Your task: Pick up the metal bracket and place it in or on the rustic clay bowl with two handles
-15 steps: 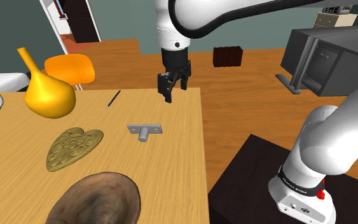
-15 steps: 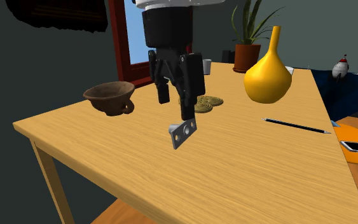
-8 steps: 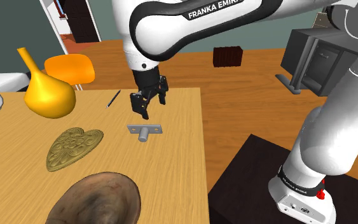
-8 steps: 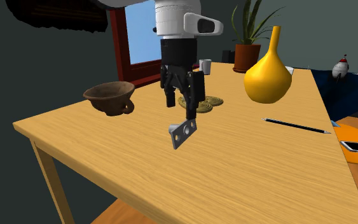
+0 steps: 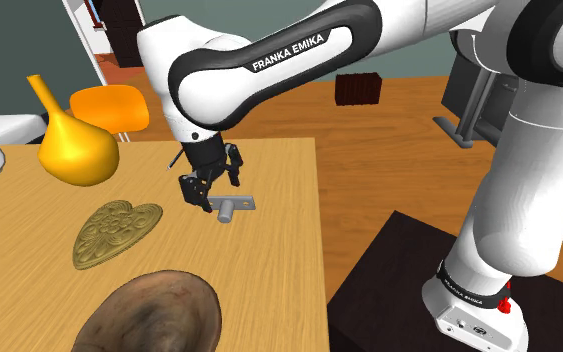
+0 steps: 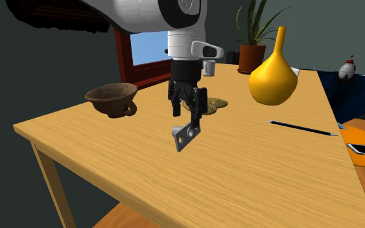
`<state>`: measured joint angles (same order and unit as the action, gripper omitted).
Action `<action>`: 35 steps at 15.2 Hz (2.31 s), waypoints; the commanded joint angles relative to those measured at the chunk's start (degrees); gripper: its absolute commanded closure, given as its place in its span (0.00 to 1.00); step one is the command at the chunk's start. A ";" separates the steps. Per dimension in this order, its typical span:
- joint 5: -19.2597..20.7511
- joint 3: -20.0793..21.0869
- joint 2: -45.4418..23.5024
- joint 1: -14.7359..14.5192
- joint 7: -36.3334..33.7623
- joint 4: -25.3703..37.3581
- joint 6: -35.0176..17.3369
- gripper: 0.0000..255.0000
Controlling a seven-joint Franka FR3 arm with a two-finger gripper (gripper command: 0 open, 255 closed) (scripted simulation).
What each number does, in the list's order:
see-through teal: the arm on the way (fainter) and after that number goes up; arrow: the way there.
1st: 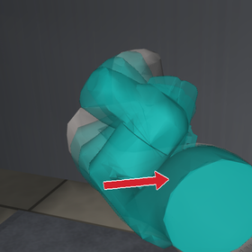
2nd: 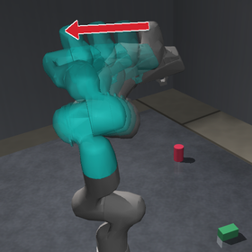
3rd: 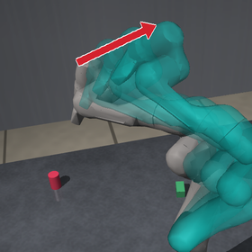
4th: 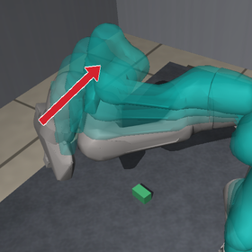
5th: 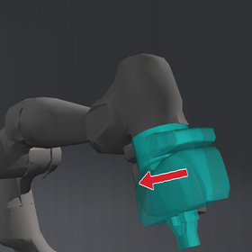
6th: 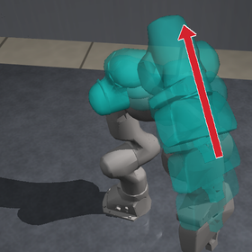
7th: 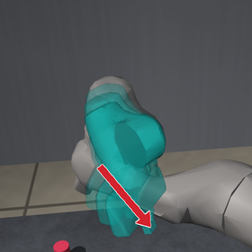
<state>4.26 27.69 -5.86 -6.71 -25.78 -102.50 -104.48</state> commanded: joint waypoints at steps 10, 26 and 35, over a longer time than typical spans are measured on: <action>0.37 -0.09 -0.58 0.03 -0.29 -3.54 -4.03 0.00; 0.01 -0.04 0.02 0.06 0.01 -1.13 -1.09 1.00; -0.36 0.05 0.59 0.01 0.41 5.17 5.69 1.00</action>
<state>3.91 27.74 -5.30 -6.70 -25.43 -98.07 -99.57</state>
